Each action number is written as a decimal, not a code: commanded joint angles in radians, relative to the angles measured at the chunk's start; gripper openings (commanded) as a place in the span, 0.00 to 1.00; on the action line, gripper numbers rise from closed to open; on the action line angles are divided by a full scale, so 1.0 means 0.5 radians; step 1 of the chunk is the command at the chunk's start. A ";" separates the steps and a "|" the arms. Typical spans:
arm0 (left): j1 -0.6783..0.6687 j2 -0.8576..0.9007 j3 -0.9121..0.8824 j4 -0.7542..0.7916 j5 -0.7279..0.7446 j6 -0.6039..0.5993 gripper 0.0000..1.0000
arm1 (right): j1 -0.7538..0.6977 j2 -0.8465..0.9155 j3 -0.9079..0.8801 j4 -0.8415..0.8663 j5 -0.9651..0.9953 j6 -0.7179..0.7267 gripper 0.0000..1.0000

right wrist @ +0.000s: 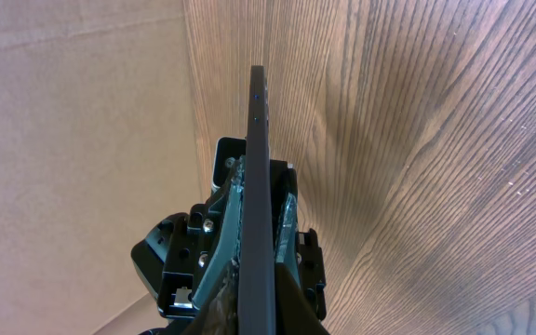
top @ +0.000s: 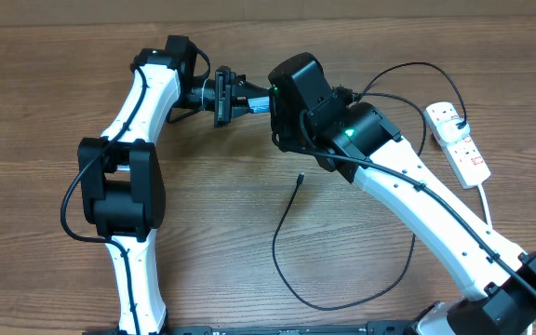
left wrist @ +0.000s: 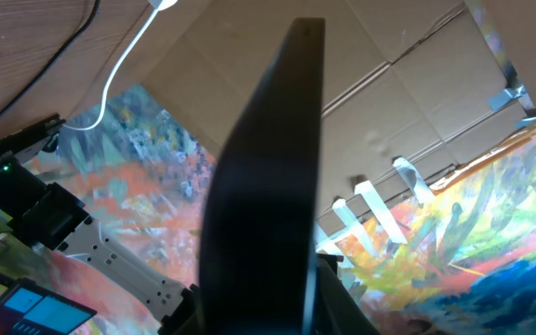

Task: Plug charger to phone and switch on socket
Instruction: 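Hold the phone between both grippers, then release the phone from the right gripper and pull the right arm back, then lower the right gripper over the USB-C cable connector on the table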

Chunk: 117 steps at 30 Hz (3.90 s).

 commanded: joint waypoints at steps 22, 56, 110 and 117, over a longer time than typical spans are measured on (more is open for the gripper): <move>-0.004 0.001 0.045 0.002 0.047 -0.014 0.19 | 0.009 -0.005 0.018 0.021 0.140 -0.002 0.04; -0.004 0.001 0.045 0.002 0.047 -0.014 0.18 | 0.011 -0.005 0.018 -0.011 0.079 -0.017 0.04; -0.021 -0.122 0.233 0.249 -0.480 0.610 0.04 | -1.135 -0.152 0.021 -0.727 -0.323 -2.078 1.00; -0.078 -0.375 0.555 0.176 -0.967 0.609 0.04 | -1.175 -0.152 0.020 -0.844 -0.258 -2.271 1.00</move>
